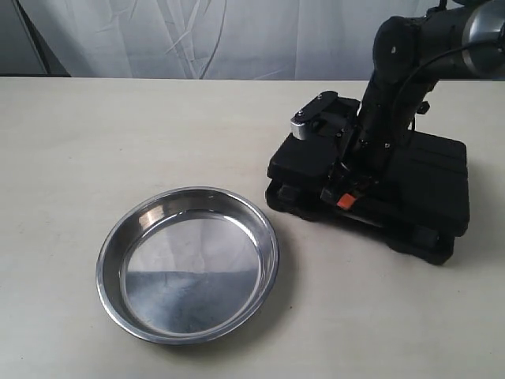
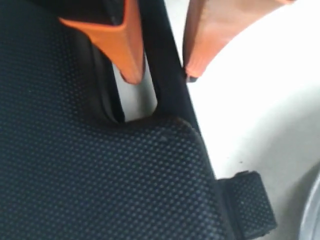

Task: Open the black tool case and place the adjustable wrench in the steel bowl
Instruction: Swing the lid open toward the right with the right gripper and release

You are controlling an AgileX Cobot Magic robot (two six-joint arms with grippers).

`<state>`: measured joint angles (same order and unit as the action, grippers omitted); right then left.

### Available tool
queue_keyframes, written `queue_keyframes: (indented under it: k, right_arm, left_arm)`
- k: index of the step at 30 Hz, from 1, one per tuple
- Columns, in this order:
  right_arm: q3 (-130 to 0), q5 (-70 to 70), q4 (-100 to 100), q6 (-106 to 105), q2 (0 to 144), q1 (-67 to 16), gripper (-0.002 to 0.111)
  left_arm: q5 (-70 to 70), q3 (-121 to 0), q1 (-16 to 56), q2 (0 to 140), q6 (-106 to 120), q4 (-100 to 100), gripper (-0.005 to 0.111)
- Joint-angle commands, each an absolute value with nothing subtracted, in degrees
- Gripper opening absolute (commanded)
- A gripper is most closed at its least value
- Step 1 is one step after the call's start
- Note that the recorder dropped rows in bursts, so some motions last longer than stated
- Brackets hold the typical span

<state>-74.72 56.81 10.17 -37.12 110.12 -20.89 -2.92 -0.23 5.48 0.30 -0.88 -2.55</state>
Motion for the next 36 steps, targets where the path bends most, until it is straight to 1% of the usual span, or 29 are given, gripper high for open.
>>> queue_keyframes:
  k: [1,10,14,17,21,24,30,36]
  right_arm:
    - [-74.6,59.5,12.7,-34.4,106.0,-20.7,-0.001]
    - [-74.6,59.6,9.0,-28.4,97.4,-20.7,-0.001]
    - [-74.6,59.5,0.0,-22.1,94.5,-20.7,-0.001]
    - [-74.6,59.5,-11.6,-15.7,92.6,-20.7,-0.001]
    - [-74.6,58.7,-19.2,-7.9,91.8,-20.7,-0.001]
    - [-74.6,56.7,-17.9,-2.6,91.6,-20.7,-0.001]
    - [-74.6,52.4,-5.4,-2.2,91.6,-20.7,-0.001]
    - [-74.6,50.9,-2.8,-2.2,90.3,-20.7,-0.001]
  left_arm:
    - [-2.9,0.0,5.9,0.0,-0.9,-2.2,0.000]
    - [-2.9,0.0,5.9,0.0,-0.9,-2.2,0.000]
    - [-2.9,0.0,5.9,0.0,-0.9,-2.2,0.000]
    - [-2.9,0.0,5.9,0.0,-0.9,-2.2,0.000]
    - [-2.9,0.0,5.9,0.0,-0.9,-2.2,0.000]
    - [-2.9,0.0,5.9,0.0,-0.9,-2.2,0.000]
    - [-2.9,0.0,5.9,0.0,-0.9,-2.2,0.000]
    - [-2.9,0.0,5.9,0.0,-0.9,-2.2,0.000]
